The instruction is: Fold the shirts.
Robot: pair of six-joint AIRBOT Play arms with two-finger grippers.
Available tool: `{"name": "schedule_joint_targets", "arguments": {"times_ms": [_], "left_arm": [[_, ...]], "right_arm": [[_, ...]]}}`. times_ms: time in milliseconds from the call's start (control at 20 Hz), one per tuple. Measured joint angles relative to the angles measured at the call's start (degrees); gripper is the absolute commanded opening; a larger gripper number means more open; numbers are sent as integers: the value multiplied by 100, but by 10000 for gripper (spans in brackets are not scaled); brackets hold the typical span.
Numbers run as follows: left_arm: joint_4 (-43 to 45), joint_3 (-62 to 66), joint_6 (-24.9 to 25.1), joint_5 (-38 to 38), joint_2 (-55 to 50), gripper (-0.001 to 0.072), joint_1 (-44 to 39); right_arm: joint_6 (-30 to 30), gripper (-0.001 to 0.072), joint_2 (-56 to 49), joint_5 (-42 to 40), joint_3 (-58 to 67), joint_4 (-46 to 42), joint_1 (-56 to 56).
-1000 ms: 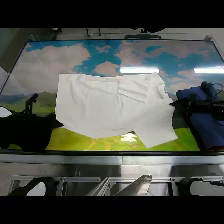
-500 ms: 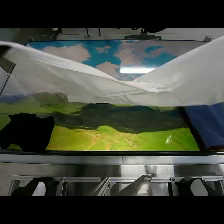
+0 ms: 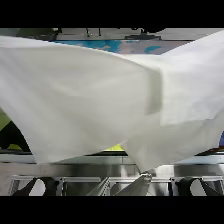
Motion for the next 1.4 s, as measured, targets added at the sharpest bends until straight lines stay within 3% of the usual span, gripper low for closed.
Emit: {"name": "schedule_joint_targets", "arguments": {"times_ms": [300,550,700,950,1150,1400], "left_arm": [[-227,-643,927,284,-2575,23,-706],[-247,229,1438,763,-4874,22,-1161],[-256,1132,1561,809,-5838,22,-1322],[-203,2129,1556,577,-6673,22,-1394],[269,2330,1416,238,-6852,20,-1329],[573,2385,1246,-479,-6907,11,-1093]], "right_arm": [[-400,16,-1853,-2116,-1285,-791,1759],[-1628,16,-4052,-2981,-1244,461,2184],[-2208,16,-5007,-2983,-855,1189,2245],[-2516,16,-5724,-2916,-254,1587,2251],[-2312,16,-5853,-2428,-125,1043,2009],[-1631,15,-5882,-1364,-94,-142,1504]]}}
